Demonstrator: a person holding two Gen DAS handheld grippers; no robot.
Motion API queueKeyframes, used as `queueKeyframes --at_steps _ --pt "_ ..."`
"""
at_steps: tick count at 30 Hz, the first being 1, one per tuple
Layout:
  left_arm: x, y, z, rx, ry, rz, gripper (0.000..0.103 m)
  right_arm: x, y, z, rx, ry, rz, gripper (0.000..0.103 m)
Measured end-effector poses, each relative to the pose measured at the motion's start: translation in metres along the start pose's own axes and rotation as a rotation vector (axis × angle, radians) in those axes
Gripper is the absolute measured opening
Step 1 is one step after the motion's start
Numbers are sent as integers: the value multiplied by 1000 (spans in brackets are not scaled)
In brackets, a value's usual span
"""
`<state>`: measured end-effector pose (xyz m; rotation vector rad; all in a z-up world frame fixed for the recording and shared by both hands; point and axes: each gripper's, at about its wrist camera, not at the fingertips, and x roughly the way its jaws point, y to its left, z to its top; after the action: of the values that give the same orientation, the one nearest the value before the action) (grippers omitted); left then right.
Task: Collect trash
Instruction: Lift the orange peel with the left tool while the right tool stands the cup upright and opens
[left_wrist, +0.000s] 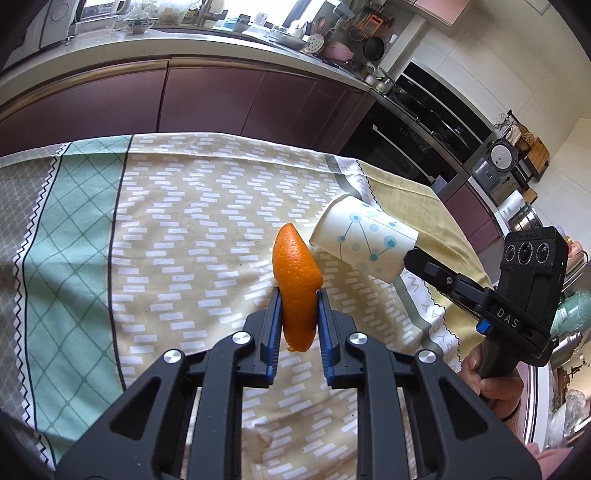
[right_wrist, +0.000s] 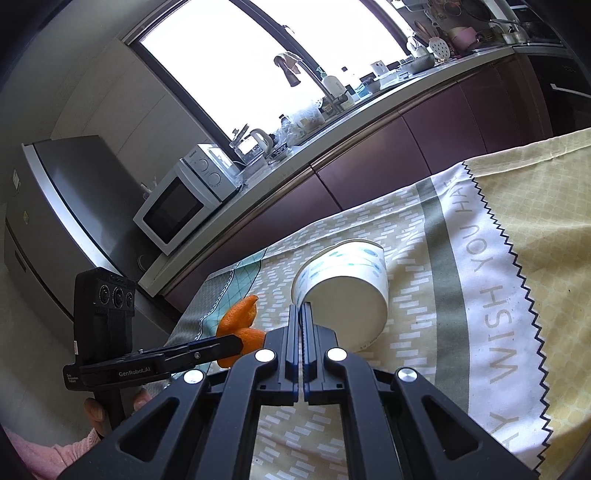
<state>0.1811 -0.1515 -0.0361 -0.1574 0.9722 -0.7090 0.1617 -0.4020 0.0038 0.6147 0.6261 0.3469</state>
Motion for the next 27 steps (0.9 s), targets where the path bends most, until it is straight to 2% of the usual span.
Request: queueKeyframes --at_steps 12,17,20,22,23,26,27 --pt "-66 28 -22 12 -79 37 18 -6 26 -9 -1 -13 59 0" --pt "-76 36 -29 14 -87 37 18 -12 26 -12 9 -15 17 2" --pt "-74 37 -32 14 -79 37 18 -17 20 -15 26 -19 -31 15" --pt "-73 38 -34 12 -75 36 18 -19 11 -17 50 -20 -69 49" --pt "-72 38 -34 10 -73 34 18 -18 7 -18 63 -8 -91 56" --pt "-70 37 -35 9 -68 32 18 -9 -3 -18 88 41 -97 64" --pt "-70 36 -36 10 -67 32 18 -4 -6 -19 102 59 -101 69"
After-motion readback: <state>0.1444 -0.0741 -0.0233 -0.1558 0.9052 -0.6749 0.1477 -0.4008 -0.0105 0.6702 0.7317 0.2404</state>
